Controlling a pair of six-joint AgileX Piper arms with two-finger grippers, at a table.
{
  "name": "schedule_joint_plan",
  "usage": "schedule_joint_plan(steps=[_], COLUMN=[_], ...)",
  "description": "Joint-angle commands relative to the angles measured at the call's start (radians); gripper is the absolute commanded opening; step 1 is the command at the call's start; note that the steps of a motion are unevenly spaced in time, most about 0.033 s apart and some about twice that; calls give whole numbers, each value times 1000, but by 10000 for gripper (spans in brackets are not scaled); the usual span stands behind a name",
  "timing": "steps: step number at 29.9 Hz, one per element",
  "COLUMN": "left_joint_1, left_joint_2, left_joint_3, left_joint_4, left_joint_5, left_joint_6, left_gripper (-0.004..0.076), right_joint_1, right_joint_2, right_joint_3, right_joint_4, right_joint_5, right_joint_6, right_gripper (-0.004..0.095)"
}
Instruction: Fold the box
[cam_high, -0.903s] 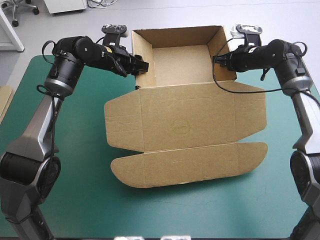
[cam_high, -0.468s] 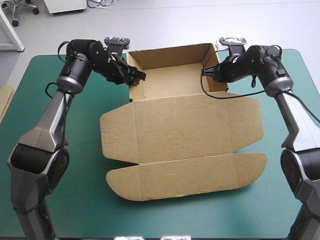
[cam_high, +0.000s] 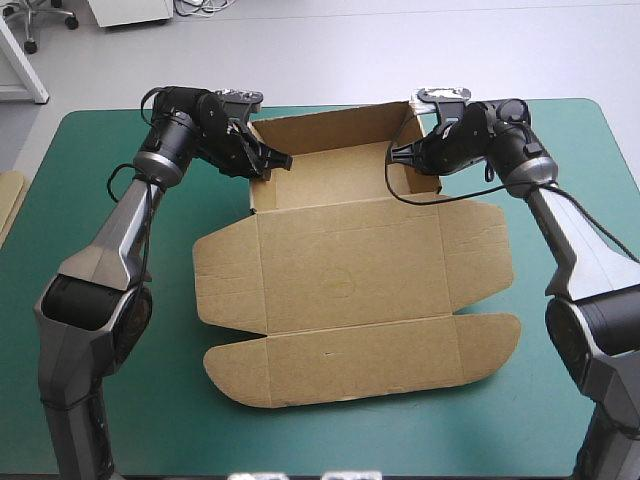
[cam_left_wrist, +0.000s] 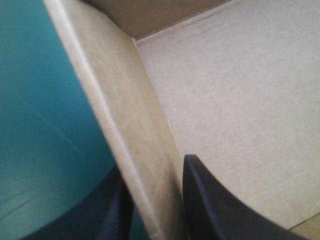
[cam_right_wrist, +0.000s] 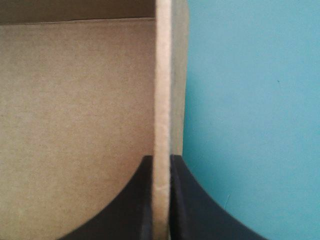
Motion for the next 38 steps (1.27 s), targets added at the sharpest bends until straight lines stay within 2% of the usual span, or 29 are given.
schedule_joint_plan(steps=[1,8,11,15,24,32,38], left_joint_1=[-1,-23,-22,-22,-58,-69,-69], left_joint_2=[-38,-6,4,10,37,87,101], left_joint_3=[-30,-33,-33,-34,-34,-30,-30], left_joint_4=[16,23,23,36,164,194,191], left_joint_5=[-39,-41,-39,-50,-107,-63,-81], left_joint_6=[-9,-15,-9,11,2,-15,-27], left_gripper=[145,83,-8,-10,-10,-10,-10], right_joint_1=[1,1,1,1,-2,-2,0], right_joint_2=[-59,-42,-18,15,64,149,156], right_joint_3=[-38,-38,-41,-42,-136,-171,-171], right_joint_4=[0,27,77,97,-6,2,-2], right_joint_5=[-30,-12,15,50,50,162,137], right_joint_6=[20,30,34,18,22,11,9], right_gripper=[2,2,2,2,2,2,2])
